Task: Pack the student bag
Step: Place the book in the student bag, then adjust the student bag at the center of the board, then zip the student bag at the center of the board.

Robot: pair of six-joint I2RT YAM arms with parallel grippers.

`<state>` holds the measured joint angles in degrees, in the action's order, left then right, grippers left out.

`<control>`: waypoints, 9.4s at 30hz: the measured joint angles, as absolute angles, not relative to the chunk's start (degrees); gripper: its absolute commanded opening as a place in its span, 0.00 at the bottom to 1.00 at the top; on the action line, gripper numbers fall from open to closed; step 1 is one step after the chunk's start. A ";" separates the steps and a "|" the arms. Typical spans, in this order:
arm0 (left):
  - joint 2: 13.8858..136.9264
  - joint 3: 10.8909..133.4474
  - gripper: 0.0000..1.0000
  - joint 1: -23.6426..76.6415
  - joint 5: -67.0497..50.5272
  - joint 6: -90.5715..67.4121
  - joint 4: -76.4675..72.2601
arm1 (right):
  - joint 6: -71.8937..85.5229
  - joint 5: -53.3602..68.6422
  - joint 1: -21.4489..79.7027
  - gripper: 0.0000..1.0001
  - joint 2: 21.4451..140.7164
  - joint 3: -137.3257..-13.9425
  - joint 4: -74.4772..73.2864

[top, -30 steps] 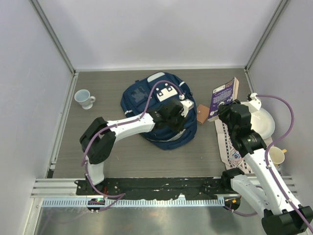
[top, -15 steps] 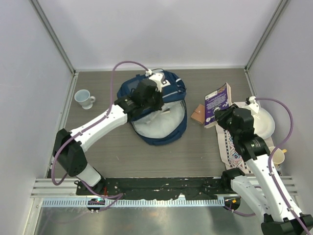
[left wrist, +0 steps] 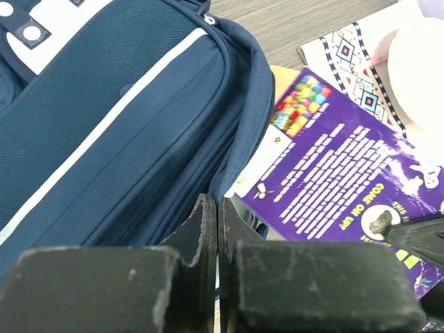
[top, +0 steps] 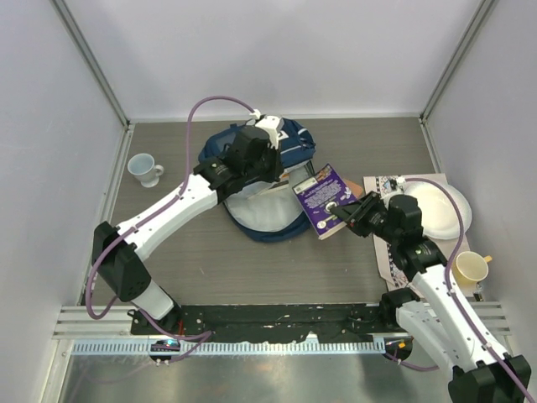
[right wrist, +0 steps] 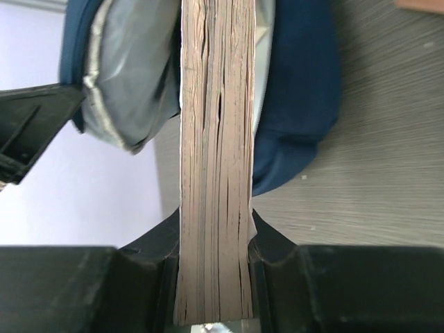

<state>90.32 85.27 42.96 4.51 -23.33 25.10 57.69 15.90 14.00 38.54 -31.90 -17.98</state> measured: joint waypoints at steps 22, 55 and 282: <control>91.57 90.11 0.00 48.86 7.53 -23.64 27.79 | 69.80 26.68 18.50 0.01 62.96 -29.17 14.61; 88.62 87.77 0.00 50.30 8.54 -23.62 27.33 | 69.23 4.19 30.65 0.64 99.02 -39.70 42.76; 47.03 19.59 0.00 37.91 26.55 -67.53 4.82 | 28.99 -47.20 74.72 0.91 60.42 -37.85 -3.73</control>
<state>47.03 19.59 37.91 26.55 -67.53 4.82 28.99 -47.20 74.72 60.42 -37.85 -3.73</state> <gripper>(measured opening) 0.037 0.951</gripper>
